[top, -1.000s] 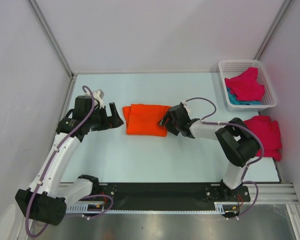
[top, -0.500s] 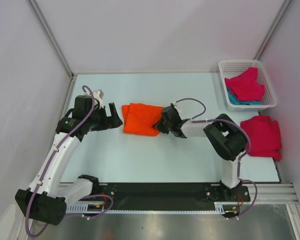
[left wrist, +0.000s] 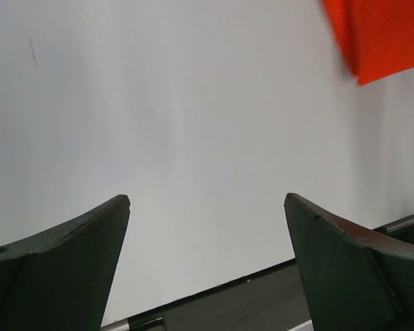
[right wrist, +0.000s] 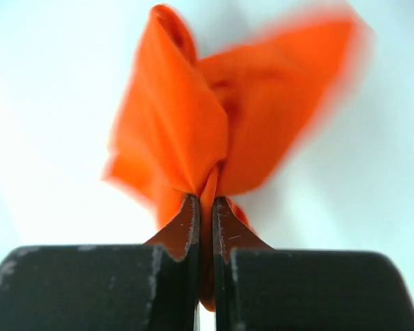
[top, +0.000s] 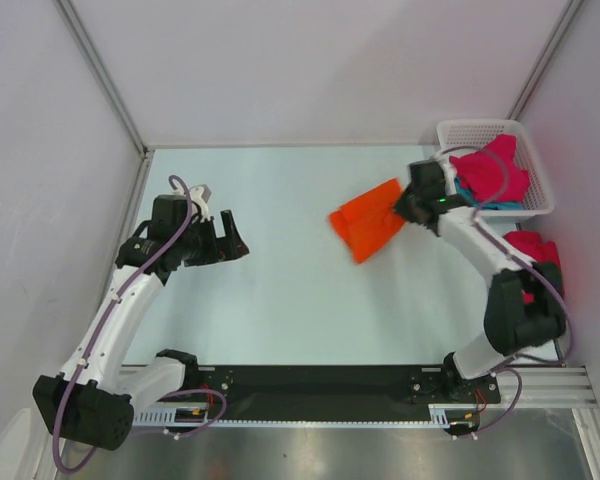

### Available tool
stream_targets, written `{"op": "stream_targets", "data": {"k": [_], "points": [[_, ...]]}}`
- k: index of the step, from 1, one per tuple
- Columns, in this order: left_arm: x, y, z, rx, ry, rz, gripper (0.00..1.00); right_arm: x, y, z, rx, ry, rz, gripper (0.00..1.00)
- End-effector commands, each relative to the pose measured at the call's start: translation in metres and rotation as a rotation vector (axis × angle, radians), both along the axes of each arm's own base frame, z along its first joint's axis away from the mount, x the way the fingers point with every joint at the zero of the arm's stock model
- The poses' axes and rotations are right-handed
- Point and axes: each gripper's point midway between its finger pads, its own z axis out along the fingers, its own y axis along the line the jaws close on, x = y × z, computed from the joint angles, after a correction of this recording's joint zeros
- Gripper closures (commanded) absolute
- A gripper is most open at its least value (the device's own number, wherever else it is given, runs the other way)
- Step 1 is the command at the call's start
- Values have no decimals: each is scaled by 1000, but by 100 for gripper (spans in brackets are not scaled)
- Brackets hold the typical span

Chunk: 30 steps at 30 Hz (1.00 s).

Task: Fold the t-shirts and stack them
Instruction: Put the neatly folded tshirt into the corner of the board with the right arm

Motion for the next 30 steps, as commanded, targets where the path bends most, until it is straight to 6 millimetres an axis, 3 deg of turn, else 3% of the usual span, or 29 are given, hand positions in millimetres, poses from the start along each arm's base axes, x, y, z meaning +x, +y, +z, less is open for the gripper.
{"op": "stream_targets", "data": {"k": [1, 5, 7, 8, 11, 19, 25, 30], "points": [[6, -14, 2, -78, -21, -51, 0, -17, -121, 99, -186, -108, -200, 100], [8, -21, 3, -108, -22, -74, 0, -50, -193, 129, -253, -104, -335, 100], [8, -22, 5, -121, -28, -86, 0, -66, -214, 128, -275, -74, -359, 100], [9, -23, 5, -125, -29, -88, 1, -76, -236, 126, -276, -53, -412, 100], [8, -24, 1, -140, -23, -96, 0, -96, -257, 117, -264, -16, -448, 100], [4, -27, -4, -168, -17, -108, 0, -121, -280, 107, -294, 38, -505, 100], [3, -29, -2, -182, -20, -119, 0, -117, -292, 112, -299, 54, -519, 100], [3, -29, -2, -183, -24, -118, 1, -108, -306, 134, -359, 26, -541, 100]]}}
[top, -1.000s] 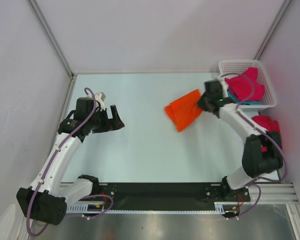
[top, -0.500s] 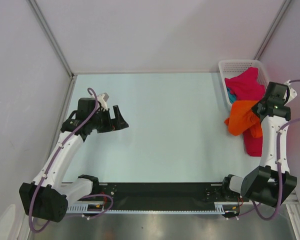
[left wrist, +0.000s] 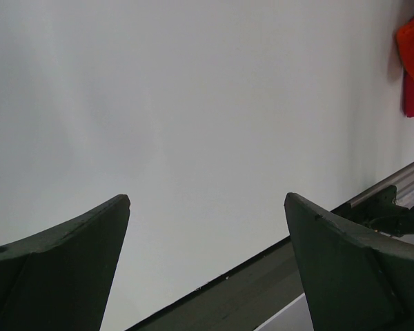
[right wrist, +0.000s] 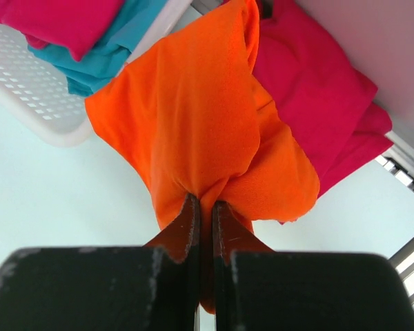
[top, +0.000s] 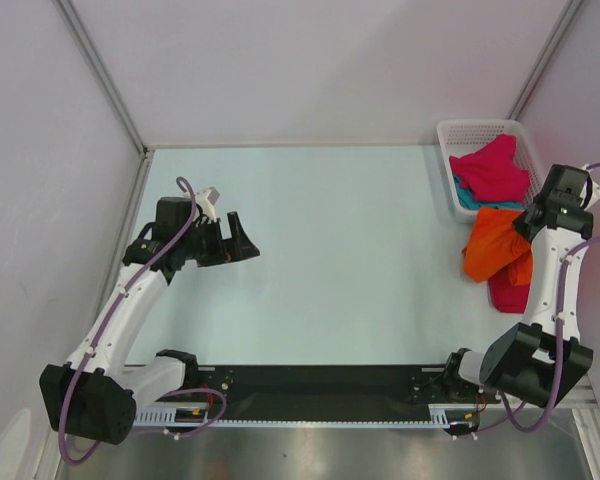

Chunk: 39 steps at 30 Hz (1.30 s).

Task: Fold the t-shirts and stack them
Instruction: Put the neatly folded tshirt into the corner of the board with the right arm

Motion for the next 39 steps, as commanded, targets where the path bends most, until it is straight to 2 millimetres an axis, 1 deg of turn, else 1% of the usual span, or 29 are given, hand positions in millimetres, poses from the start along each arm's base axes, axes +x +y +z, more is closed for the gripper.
{"op": "stream_targets", "data": {"k": [1, 2, 4, 5, 6, 7, 9, 10, 13, 15, 17, 19, 20, 21, 24, 26, 27, 28, 29, 30, 31, 32, 33, 34, 35, 36, 37, 38, 39], "points": [[3, -1, 10, -30, -45, -1, 0, 11, -19, 43, -119, -61, -15, 100], [2, -1, 10, -30, -46, 0, 0, 10, -21, 44, -132, -57, -20, 100], [2, 1, 9, -30, -41, 5, 0, 6, -16, 33, -120, -42, -10, 100], [2, 0, 8, -32, -40, 3, 0, 5, -14, 26, -110, -35, -1, 100], [2, 0, 7, -33, -34, 4, 0, 0, -9, 10, -79, -9, 2, 100], [2, 0, 5, -33, -29, 3, 0, -2, -6, 2, -61, 0, 4, 100], [1, -2, 3, -40, -23, -4, 1, -4, 3, -3, -26, -18, 21, 100], [1, -1, 3, -41, -23, -2, 0, -8, 8, -12, 5, -10, 11, 100], [-1, -3, 3, -51, -20, -12, 1, -14, 20, -23, 66, 4, 21, 100], [-1, -5, 3, -59, -22, -24, 1, -17, 25, -28, 88, 15, 19, 100], [-3, -11, 4, -92, -16, -52, 0, -23, 30, -36, 114, 30, 10, 100], [-5, -18, -1, -124, 5, -81, 0, -26, 38, -37, 125, 19, 20, 100], [-9, -23, -4, -158, 30, -104, 0, -28, 42, -41, 133, 24, 19, 100], [-11, -27, -5, -176, 41, -121, 0, -31, 44, -39, 129, 17, 18, 100], [-13, -32, -15, -211, 79, -138, 0, -30, 62, -45, 130, 16, 67, 100], [-11, -32, -17, -205, 80, -137, 0, -15, 82, -43, 118, -1, 153, 100], [-10, -32, -17, -205, 79, -135, 0, -6, 88, -36, 111, -14, 174, 100], [-9, -32, -16, -207, 75, -136, 0, 5, 94, -40, 117, 13, 200, 100], [-9, -32, -15, -209, 74, -133, 0, 14, 113, -37, 117, 23, 261, 100], [-8, -32, -14, -212, 70, -129, 0, 30, 121, -13, 105, -24, 294, 100], [-8, -32, -12, -213, 66, -128, 0, 37, 132, -9, 109, -9, 331, 100], [-8, -32, -13, -213, 68, -123, 0, 47, 158, -7, 119, 5, 410, 100], [-8, -31, -13, -207, 64, -117, 1, 55, 175, 6, 116, -20, 460, 100], [-8, -30, -13, -202, 58, -112, 0, 64, 191, 33, 110, -79, 502, 100], [-8, -29, -13, -199, 54, -108, 1, 70, 208, 44, 113, -107, 551, 100], [-8, -29, -15, -194, 56, -105, 1, 68, 245, 54, 136, -134, 660, 100], [-7, -27, -17, -185, 58, -96, 1, 73, 262, 71, 147, -188, 712, 100], [-6, -27, -17, -183, 59, -94, 1, 76, 279, 66, 166, -170, 759, 100], [-6, -27, -17, -180, 57, -97, 0, 72, 303, 64, 196, -154, 829, 100]]}}
